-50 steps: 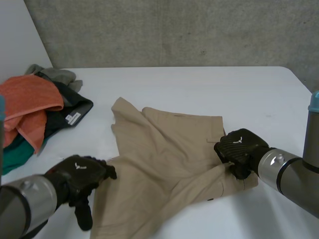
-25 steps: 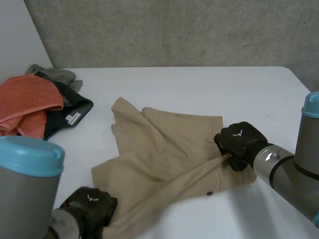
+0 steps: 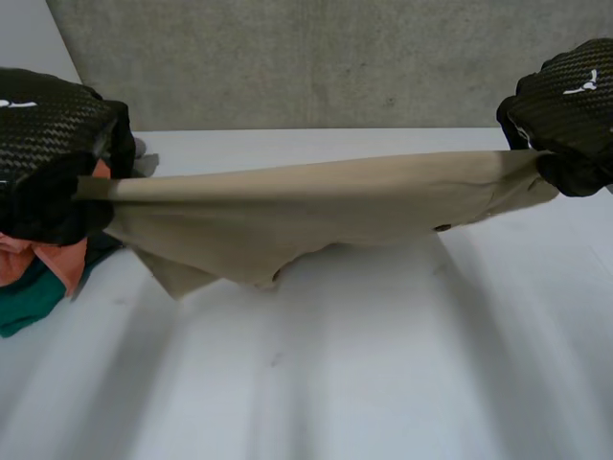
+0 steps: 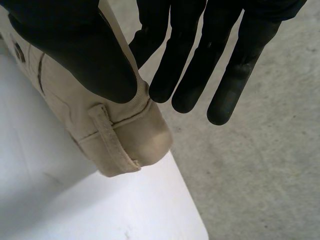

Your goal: Fold the laundry.

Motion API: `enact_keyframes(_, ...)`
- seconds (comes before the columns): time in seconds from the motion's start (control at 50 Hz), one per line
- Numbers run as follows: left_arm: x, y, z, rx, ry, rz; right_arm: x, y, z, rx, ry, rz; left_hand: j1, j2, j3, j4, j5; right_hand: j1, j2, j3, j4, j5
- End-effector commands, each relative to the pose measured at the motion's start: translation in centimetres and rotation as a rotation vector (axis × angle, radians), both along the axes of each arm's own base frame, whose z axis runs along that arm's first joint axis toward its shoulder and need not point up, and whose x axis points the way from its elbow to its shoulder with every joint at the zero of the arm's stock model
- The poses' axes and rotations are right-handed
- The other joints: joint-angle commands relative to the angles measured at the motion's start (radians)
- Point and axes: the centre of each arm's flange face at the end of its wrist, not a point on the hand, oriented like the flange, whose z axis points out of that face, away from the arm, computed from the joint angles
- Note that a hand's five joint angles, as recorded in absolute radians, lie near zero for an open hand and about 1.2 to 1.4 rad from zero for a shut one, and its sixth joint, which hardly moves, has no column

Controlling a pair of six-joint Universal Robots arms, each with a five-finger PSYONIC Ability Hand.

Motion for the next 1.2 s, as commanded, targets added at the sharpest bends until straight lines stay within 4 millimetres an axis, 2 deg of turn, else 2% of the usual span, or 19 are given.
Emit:
enact_keyframes(0.02, -1.6, -5.4, -6.0, 0.245, -0.105, 0.013, 1.9, -3.1, -5.3, 0.182, 0.076, 0.032, 0.272, 0.201, 0.207, 0.198, 0.23, 0.285, 0.192, 0.201, 0.198, 0.206)
enact_keyframes(0.12, -3.3, -10.1, -9.3, 0.267, -0.126, 0.032, 3.1, -6.5, -9.4, 0.273, 0.097, -0.015, 0.272, 0.201, 0.207, 0.198, 0.23, 0.285, 0.192, 0.201, 0.198, 0.206)
enact_keyframes(0.18, -4.7, -13.3, -9.6, 0.171, -0.098, 0.041, 4.2, -9.2, -11.0, 0.264, 0.039, -0.06, 0.272, 0.201, 0.207, 0.198, 0.23, 0.285, 0.192, 0.201, 0.198, 0.206)
enact_keyframes(0.24, -5.9, -15.9, -8.8, 0.042, -0.06, 0.041, 5.0, -11.2, -11.1, 0.212, -0.039, -0.093, 0.272, 0.201, 0.207, 0.198, 0.23, 0.285, 0.192, 0.201, 0.198, 0.206)
enact_keyframes(0.3, -7.1, -18.6, -6.3, -0.17, 0.016, 0.039, 6.2, -14.0, -9.0, 0.055, -0.194, -0.115, 0.272, 0.201, 0.207, 0.198, 0.23, 0.285, 0.192, 0.201, 0.198, 0.206)
enact_keyframes(0.36, -7.7, -20.8, -2.1, -0.437, 0.138, 0.063, 6.8, -16.5, -4.4, -0.201, -0.401, -0.128, 0.272, 0.201, 0.207, 0.198, 0.23, 0.285, 0.192, 0.201, 0.198, 0.206)
enact_keyframes(0.38, -7.6, -21.1, -0.8, -0.504, 0.175, 0.071, 6.8, -16.9, -3.2, -0.264, -0.456, -0.131, 0.272, 0.201, 0.207, 0.198, 0.23, 0.285, 0.192, 0.201, 0.198, 0.206)
enact_keyframes(0.4, -7.4, -21.1, 1.5, -0.619, 0.245, 0.076, 6.7, -17.2, -0.4, -0.401, -0.569, -0.126, 0.272, 0.201, 0.207, 0.198, 0.23, 0.285, 0.192, 0.201, 0.198, 0.206)
enact_keyframes(0.48, -6.9, -19.9, 6.1, -0.823, 0.419, 0.051, 6.4, -16.5, 4.4, -0.671, -0.769, -0.068, 0.272, 0.201, 0.207, 0.198, 0.23, 0.285, 0.192, 0.201, 0.198, 0.206)
enact_keyframes(0.54, -6.8, -19.1, 7.5, -0.863, 0.482, 0.01, 6.6, -15.6, 5.8, -0.767, -0.801, -0.024, 0.272, 0.201, 0.207, 0.198, 0.23, 0.285, 0.192, 0.201, 0.198, 0.206)
enact_keyframes(0.6, -6.9, -18.8, 7.3, -0.83, 0.488, -0.043, 7.1, -15.2, 5.6, -0.76, -0.765, 0.007, 0.272, 0.201, 0.207, 0.198, 0.23, 0.285, 0.192, 0.201, 0.198, 0.206)
enact_keyframes(0.7, -5.9, -19.9, 4.6, -0.705, 0.437, -0.008, 7.9, -15.5, 2.5, -0.609, -0.673, 0.001, 0.272, 0.201, 0.207, 0.198, 0.23, 0.285, 0.192, 0.201, 0.198, 0.206)
enact_keyframes(0.78, -5.5, -20.5, 0.5, -0.559, 0.379, 0.019, 8.2, -15.8, -1.5, -0.446, -0.596, -0.018, 0.272, 0.201, 0.207, 0.198, 0.23, 0.285, 0.192, 0.201, 0.198, 0.206)
enact_keyframes(0.86, -6.3, -20.3, -4.2, -0.427, 0.321, -0.024, 8.4, -15.6, -6.3, -0.288, -0.506, -0.036, 0.272, 0.201, 0.207, 0.198, 0.23, 0.285, 0.192, 0.201, 0.198, 0.206)
enact_keyframes(0.88, -6.9, -19.9, -6.3, -0.369, 0.298, -0.056, 8.4, -15.3, -8.4, -0.233, -0.46, -0.047, 0.272, 0.201, 0.207, 0.198, 0.23, 0.285, 0.192, 0.201, 0.198, 0.206)
enact_keyframes(0.94, -7.9, -18.9, -10.9, -0.246, 0.246, -0.113, 8.3, -14.7, -11.5, -0.15, -0.385, -0.06, 0.272, 0.201, 0.207, 0.198, 0.23, 0.285, 0.192, 0.201, 0.198, 0.206)
enact_keyframes(1.02, -8.3, -17.7, -16.2, -0.104, 0.157, -0.136, 7.8, -12.7, -16.8, -0.007, -0.246, -0.071, 0.272, 0.201, 0.207, 0.198, 0.23, 0.285, 0.192, 0.201, 0.198, 0.206)
enact_keyframes(1.1, -7.8, -15.8, -19.0, 0.013, 0.072, -0.135, 7.1, -11.4, -18.7, 0.062, -0.179, -0.076, 0.272, 0.201, 0.207, 0.198, 0.23, 0.285, 0.192, 0.201, 0.198, 0.206)
enact_keyframes(1.2, -6.7, -13.1, -19.4, 0.123, 0.011, -0.13, 6.1, -9.6, -18.5, 0.137, -0.11, -0.06, 0.272, 0.201, 0.207, 0.198, 0.23, 0.285, 0.192, 0.201, 0.198, 0.206)
